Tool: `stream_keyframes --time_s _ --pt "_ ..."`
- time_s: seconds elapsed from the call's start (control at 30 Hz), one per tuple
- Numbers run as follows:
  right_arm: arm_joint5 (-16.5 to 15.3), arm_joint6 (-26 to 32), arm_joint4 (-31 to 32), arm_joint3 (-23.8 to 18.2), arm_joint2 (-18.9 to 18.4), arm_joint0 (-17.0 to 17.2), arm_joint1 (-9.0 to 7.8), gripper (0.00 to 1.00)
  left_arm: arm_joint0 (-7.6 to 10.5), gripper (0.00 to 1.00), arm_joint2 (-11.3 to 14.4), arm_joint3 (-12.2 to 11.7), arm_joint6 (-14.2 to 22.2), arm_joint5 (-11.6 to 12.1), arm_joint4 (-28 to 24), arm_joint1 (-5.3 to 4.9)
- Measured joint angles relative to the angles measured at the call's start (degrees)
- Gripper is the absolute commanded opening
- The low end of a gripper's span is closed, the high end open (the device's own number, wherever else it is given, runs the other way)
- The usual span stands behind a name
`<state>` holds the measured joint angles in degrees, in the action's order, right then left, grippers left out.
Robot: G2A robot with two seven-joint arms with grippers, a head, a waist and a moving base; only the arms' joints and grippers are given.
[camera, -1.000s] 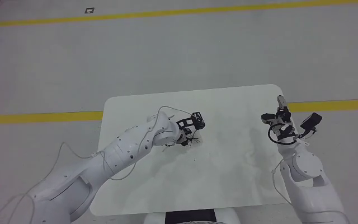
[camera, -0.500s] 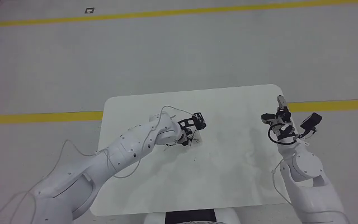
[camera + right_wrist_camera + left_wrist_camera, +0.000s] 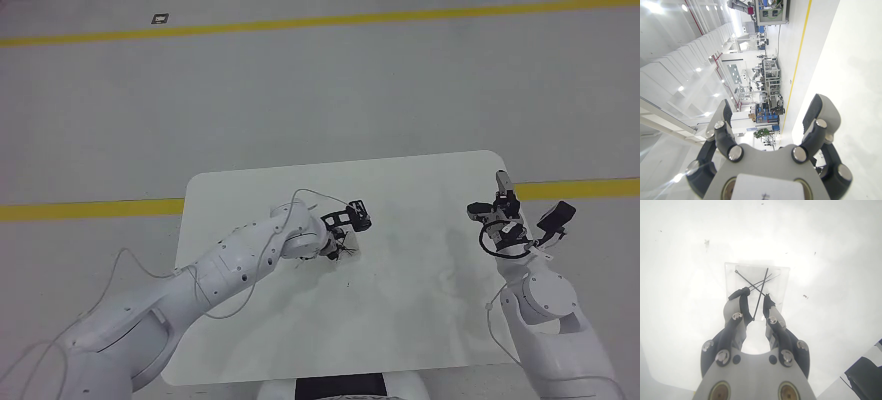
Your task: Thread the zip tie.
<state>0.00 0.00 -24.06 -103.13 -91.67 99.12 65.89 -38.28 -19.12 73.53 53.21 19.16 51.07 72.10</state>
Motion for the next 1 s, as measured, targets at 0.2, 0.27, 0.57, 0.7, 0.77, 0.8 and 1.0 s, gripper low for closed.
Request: stream_keyframes --time_s 0.2,0.27,0.57,0.7,0.77,0.8,1.0 --pt "0.00 0.00 0.00 0.00 0.00 0.00 0.00 1.00 0.24 0.24 0.20 -0.14 1.99 -0.81 0.92 0.43" --pt "0.00 0.00 0.00 0.00 0.00 0.00 0.00 1.00 0.37 0.24 0.34 -0.33 2.42 -0.94 1.13 0.66" --pt "0.00 0.00 0.00 0.00 0.00 0.00 0.00 1.00 1.45 0.29 2.03 -1.99 4.60 -0.15 2.29 2.51" --pt "0.00 0.00 0.00 0.00 0.00 0.00 0.00 1.00 1.88 0.31 2.76 -2.99 4.79 0.34 2.17 3.46" --pt "0.00 0.00 0.00 0.00 0.00 0.00 0.00 1.00 2.08 0.31 3.10 -3.47 4.96 0.33 2.07 3.81" --pt "0.00 0.00 0.00 0.00 0.00 0.00 0.00 1.00 2.21 0.33 3.34 -3.79 5.09 0.32 1.97 4.04" --pt "0.00 0.00 0.00 0.00 0.00 0.00 0.00 1.00 2.88 0.33 4.36 -5.56 5.29 0.32 1.59 5.03"
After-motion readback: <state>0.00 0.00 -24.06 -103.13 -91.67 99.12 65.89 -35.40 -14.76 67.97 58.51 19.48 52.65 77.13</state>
